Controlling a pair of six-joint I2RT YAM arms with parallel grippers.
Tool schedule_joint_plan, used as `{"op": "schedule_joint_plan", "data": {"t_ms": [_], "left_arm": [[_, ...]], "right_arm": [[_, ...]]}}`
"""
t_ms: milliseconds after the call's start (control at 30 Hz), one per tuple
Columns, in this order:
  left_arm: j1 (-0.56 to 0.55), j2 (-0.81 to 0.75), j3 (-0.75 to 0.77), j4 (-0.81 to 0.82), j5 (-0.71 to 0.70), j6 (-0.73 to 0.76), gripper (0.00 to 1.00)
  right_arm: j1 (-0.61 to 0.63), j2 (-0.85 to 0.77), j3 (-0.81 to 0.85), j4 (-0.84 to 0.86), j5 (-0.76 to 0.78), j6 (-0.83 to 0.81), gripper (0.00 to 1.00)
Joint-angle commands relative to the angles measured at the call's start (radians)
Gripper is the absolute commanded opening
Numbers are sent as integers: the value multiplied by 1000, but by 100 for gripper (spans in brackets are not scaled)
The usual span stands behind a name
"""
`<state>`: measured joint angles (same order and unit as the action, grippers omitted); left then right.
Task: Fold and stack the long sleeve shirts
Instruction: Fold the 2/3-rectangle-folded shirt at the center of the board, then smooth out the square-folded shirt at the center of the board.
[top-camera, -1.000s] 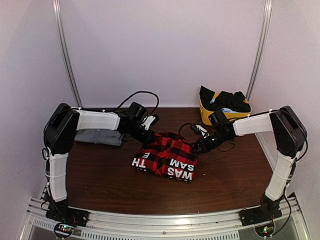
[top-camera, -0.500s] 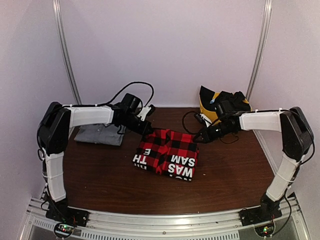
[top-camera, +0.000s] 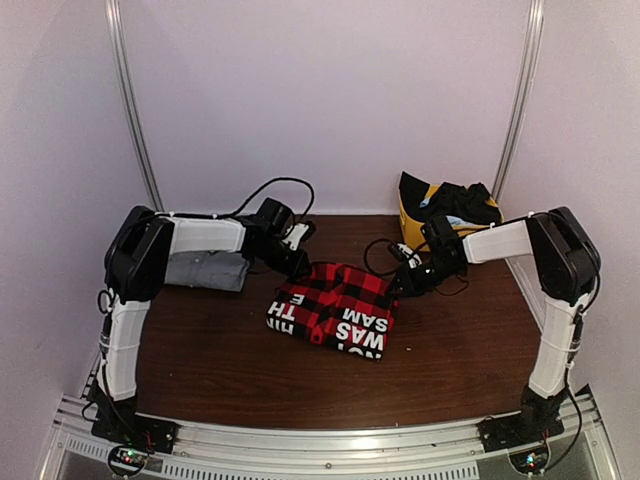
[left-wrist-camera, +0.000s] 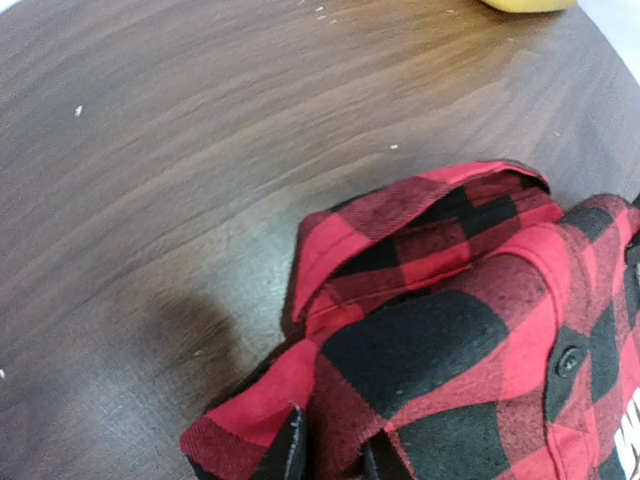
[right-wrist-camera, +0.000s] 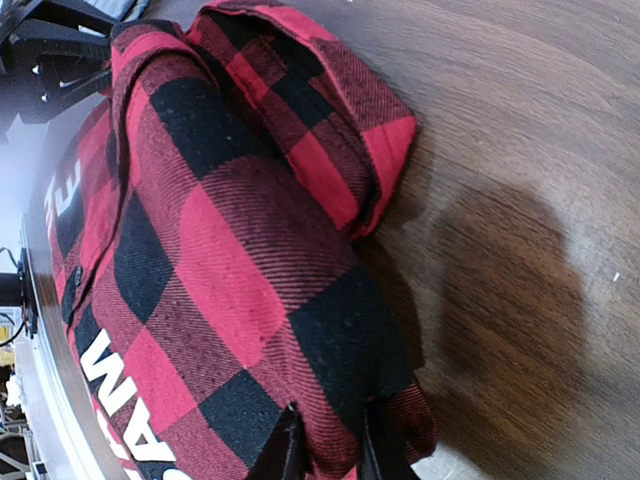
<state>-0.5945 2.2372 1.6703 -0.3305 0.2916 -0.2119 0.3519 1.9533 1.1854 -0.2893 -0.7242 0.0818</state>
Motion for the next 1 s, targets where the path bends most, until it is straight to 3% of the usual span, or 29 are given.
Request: {"op": "schedule_joint_plan", "data": {"t_ms": [0,133,367,533,767,967], "left_arm": [[12,11,40,62,-71,-10,29],[12,20,65,81,-132,-8,43],[13,16,91,68,-332,-30,50],[13,-83,-15,137,-392,-65,59],[13,-308,-298,402,-168,-127,69],[12,-306,-359,506,94,-172,73]], "right_arm": [[-14,-21,-6,36,61,27,23],[-20,-58,-40,42,122,49,24],[-24,-157,-116,48,252,112,26],[11,-311,-201,123,268,139,38],[132,-350,-206,243,227,188,43],[177,-236,-192,439,112,268,43]]}}
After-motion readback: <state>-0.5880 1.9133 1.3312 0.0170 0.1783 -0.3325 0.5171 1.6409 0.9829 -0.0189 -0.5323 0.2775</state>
